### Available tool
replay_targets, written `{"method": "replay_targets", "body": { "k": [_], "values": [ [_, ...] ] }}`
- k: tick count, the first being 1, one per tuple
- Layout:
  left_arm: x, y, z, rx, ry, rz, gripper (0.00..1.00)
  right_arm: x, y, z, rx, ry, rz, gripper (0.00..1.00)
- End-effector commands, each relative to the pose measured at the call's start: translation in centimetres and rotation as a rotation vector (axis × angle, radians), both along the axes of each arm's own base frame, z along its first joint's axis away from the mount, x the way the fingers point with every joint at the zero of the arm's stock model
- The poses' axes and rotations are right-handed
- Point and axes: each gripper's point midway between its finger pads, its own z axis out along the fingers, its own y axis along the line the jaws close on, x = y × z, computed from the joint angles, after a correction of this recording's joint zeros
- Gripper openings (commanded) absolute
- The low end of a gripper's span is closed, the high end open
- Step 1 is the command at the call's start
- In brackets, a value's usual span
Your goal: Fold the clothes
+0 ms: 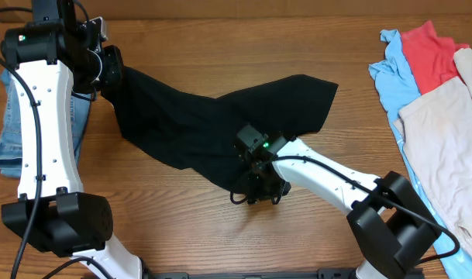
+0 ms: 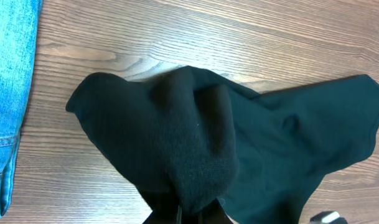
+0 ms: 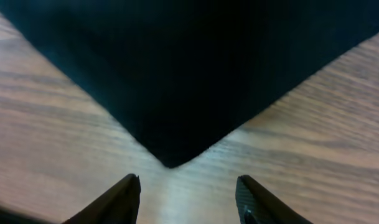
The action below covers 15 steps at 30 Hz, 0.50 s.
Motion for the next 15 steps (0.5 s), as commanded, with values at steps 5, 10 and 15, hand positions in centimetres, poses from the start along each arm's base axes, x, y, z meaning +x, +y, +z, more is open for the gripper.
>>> {"method": "replay_targets", "body": {
  "k": [5, 10, 15],
  "values": [
    [0.04, -0.07, 0.04, 0.008, -0.004, -0.019, 0.04, 1.76, 0.06, 0.02, 0.013, -0.068, -0.045, 0.56],
    [0.03, -0.07, 0.04, 0.008, -0.004, -0.019, 0.04, 1.58, 0.24, 0.06, 0.024, -0.059, -0.039, 0.36],
    [0.03, -0.07, 0.04, 0.008, -0.004, -0.019, 0.04, 0.99, 1.02, 0.26, 0.075, -0.029, 0.007, 0.24]
  ]
}}
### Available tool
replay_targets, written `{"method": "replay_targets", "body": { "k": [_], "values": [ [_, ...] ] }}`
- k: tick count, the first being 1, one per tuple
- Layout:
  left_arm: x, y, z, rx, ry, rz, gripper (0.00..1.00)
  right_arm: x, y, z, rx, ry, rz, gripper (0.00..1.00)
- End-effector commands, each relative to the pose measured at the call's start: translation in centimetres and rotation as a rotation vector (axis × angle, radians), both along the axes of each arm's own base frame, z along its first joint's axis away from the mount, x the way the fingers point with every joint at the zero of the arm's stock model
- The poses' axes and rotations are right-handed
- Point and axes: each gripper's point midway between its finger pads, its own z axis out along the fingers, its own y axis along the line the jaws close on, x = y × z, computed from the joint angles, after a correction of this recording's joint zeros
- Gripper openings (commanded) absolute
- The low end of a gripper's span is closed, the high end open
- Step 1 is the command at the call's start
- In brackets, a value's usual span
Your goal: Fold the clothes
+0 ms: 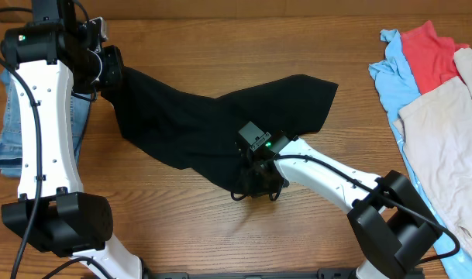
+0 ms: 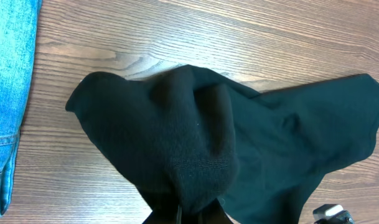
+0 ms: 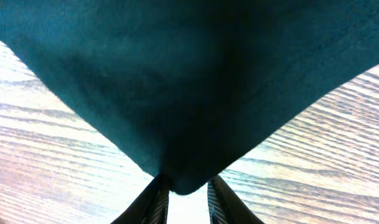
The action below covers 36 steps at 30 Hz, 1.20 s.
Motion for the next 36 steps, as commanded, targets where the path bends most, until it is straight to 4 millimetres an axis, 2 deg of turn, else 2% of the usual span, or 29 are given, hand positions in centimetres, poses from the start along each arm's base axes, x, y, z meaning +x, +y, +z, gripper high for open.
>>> {"method": "replay_targets", "body": {
  "k": [1, 3, 9, 10, 11, 12, 13, 14, 15, 17, 18, 20, 23, 26, 28, 32, 36],
  "values": [
    [0.1, -0.1, 0.1, 0.009, -0.006, -0.019, 0.04, -0.5, 0.7, 0.4, 0.059, 0.019, 0.044, 0.2],
    [0.1, -0.1, 0.1, 0.009, -0.007, -0.019, 0.04, -0.5, 0.8, 0.5, 0.062, 0.019, 0.045, 0.05],
    [0.1, -0.1, 0.1, 0.009, -0.007, -0.019, 0.04, -0.8, 1.5, 0.7, 0.109, 0.03, 0.094, 0.04],
    [0.1, -0.1, 0.1, 0.011, -0.008, -0.023, 0.04, -0.5, 1.5, 0.8, 0.103, 0.021, 0.087, 0.04],
    [0.1, -0.1, 0.1, 0.012, -0.008, -0.026, 0.04, 0.5, 1.1, 1.1, 0.076, -0.018, 0.074, 0.04],
    [0.1, -0.1, 0.1, 0.012, -0.008, -0.026, 0.04, 1.9, 0.6, 1.8, 0.044, -0.067, 0.056, 0.04],
    [0.1, -0.1, 0.1, 0.012, -0.009, -0.026, 0.04, 4.7, -0.3, 4.2, 0.003, -0.161, 0.017, 0.04],
    [0.1, -0.1, 0.1, 0.012, -0.009, -0.026, 0.04, 6.0, -0.9, 5.4, -0.014, -0.202, -0.005, 0.04],
    [0.1, -0.1, 0.1, 0.012, -0.008, -0.026, 0.04, 8.4, -2.3, 7.7, -0.044, -0.27, -0.071, 0.04],
    [0.1, -0.1, 0.1, 0.012, -0.008, -0.026, 0.04, 12.0, -5.6, 10.2, -0.053, -0.318, -0.203, 0.04],
    [0.1, -0.1, 0.1, 0.012, -0.008, -0.026, 0.04, 12.4, -6.5, 10.2, -0.047, -0.307, -0.234, 0.04],
    [0.1, -0.1, 0.1, 0.012, -0.008, -0.026, 0.04, 11.9, -9.6, 8.9, -0.025, -0.179, -0.326, 0.34],
    [0.1, -0.1, 0.1, 0.012, -0.008, -0.026, 0.04, 10.4, -11.0, 7.5, -0.027, -0.087, -0.328, 0.34],
    [0.1, -0.1, 0.1, 0.012, -0.008, -0.026, 0.04, 9.2, -9.6, 7.1, 0.039, -0.042, -0.256, 0.34],
    [0.1, -0.1, 0.1, 0.012, -0.008, -0.026, 0.04, 9.1, -7.8, 7.3, 0.096, -0.052, -0.174, 0.34],
    [0.1, -0.1, 0.1, 0.012, -0.007, -0.026, 0.04, 10.1, -5.4, 7.2, 0.133, -0.122, -0.105, 0.34],
    [0.1, -0.1, 0.1, 0.012, -0.007, -0.026, 0.04, 11.8, -4.2, 5.4, 0.132, -0.186, -0.026, 0.33]
  ]
}}
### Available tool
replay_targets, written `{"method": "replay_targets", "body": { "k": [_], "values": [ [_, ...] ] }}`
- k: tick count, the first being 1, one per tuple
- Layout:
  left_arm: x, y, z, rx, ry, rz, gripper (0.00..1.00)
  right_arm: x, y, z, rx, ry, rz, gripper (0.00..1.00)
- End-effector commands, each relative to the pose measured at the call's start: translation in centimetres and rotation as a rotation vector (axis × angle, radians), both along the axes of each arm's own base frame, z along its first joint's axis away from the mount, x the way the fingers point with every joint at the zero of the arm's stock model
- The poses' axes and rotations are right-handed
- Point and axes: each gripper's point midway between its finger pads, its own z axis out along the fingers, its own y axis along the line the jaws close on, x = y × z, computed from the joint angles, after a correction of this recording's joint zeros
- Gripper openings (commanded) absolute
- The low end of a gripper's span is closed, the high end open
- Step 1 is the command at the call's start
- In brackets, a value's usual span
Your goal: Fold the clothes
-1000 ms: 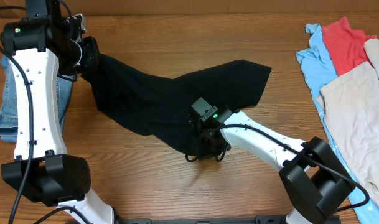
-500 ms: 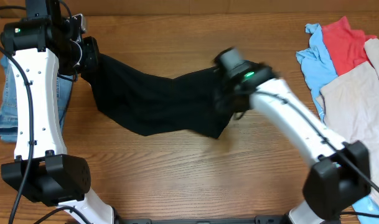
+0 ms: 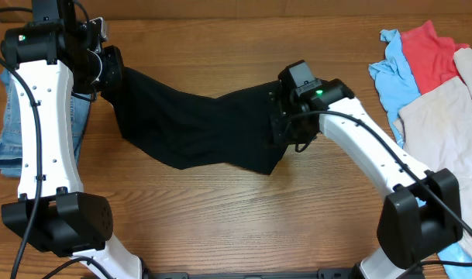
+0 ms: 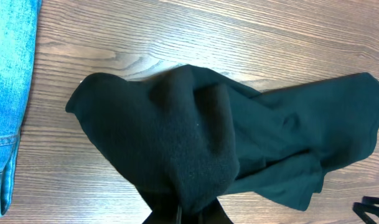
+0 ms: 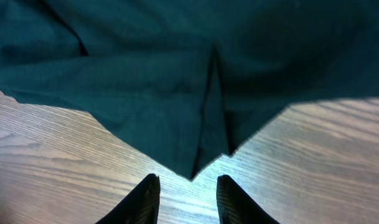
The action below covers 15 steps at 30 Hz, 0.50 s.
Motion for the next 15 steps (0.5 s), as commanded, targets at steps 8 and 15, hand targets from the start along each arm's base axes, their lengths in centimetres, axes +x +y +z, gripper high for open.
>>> {"method": "replay_targets", "body": {
  "k": [8, 15],
  "values": [
    [0.1, -0.1, 0.1, 0.01, -0.008, -0.023, 0.04, 0.5, 1.1, -7.3, -0.023, 0.099, 0.074, 0.33],
    [0.1, -0.1, 0.1, 0.011, -0.008, -0.023, 0.04, 0.7, 1.5, -7.1, -0.001, 0.1, 0.077, 0.34]
  ]
}}
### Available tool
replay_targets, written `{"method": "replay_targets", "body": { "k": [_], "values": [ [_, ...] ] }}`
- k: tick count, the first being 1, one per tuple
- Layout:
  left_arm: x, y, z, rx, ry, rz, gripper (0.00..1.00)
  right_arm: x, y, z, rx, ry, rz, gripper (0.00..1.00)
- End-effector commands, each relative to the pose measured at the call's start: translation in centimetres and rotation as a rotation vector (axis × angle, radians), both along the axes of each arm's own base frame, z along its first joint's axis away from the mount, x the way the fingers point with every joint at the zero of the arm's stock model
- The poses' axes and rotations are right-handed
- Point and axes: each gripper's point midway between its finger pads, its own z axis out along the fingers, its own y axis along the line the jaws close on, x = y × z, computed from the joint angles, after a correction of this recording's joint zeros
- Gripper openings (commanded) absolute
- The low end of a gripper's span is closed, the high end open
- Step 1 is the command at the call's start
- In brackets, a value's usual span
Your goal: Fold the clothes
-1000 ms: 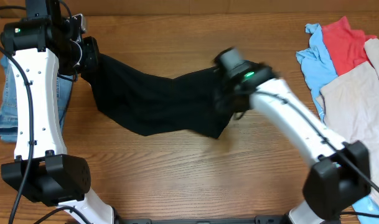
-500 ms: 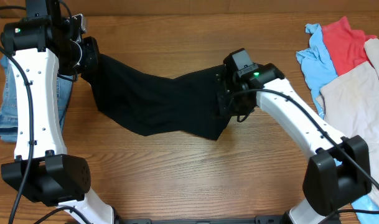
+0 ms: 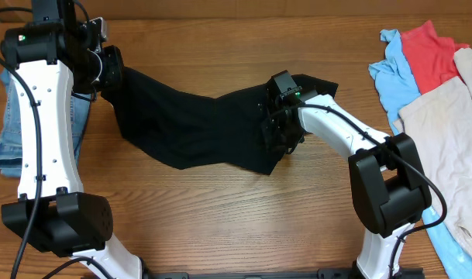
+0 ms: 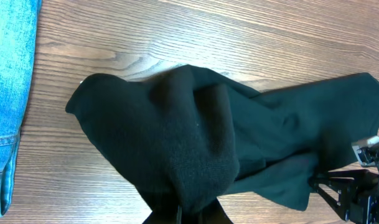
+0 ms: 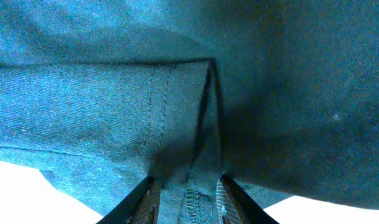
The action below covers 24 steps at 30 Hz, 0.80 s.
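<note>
A black garment lies stretched across the wooden table, its lower right part folded up over itself. At its far left end my left gripper is shut on a bunched end of the cloth, seen close in the left wrist view. My right gripper is down on the folded right part. In the right wrist view it stands open, with its fingers on either side of a stitched hem fold and cloth between them.
Blue jeans lie at the left edge, beside the left arm. A pile of light blue, red and beige clothes fills the right edge. Bare wooden table lies in front of the black garment.
My right gripper has come down and slightly left onto the folded part. Its open fingers now straddle the hem, which was clear of them before. The left gripper has not moved.
My right gripper stood open at the garment's near corner, then shut on that corner. Later the corner lay folded up to the right and the gripper was open above it. Now it is pressed onto the fold. The left gripper held its end throughout.
</note>
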Motion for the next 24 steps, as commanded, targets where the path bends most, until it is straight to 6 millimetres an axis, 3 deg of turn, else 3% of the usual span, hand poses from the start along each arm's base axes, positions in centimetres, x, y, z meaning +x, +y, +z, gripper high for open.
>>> {"method": "replay_targets", "body": {
  "k": [1, 7, 24],
  "values": [
    [0.1, 0.0, 0.1, 0.01, -0.008, -0.022, 0.04, 0.1, 0.7, 0.7, 0.028, 0.003, 0.016, 0.34],
    [0.1, 0.0, 0.0, 0.01, -0.006, -0.022, 0.04, 0.7, 2.1, 2.8, 0.09, -0.006, 0.043, 0.34],
    [0.0, -0.1, 0.0, 0.009, 0.0, -0.023, 0.04, 1.7, 0.9, 1.4, 0.022, -0.047, 0.026, 0.36]
  ]
}}
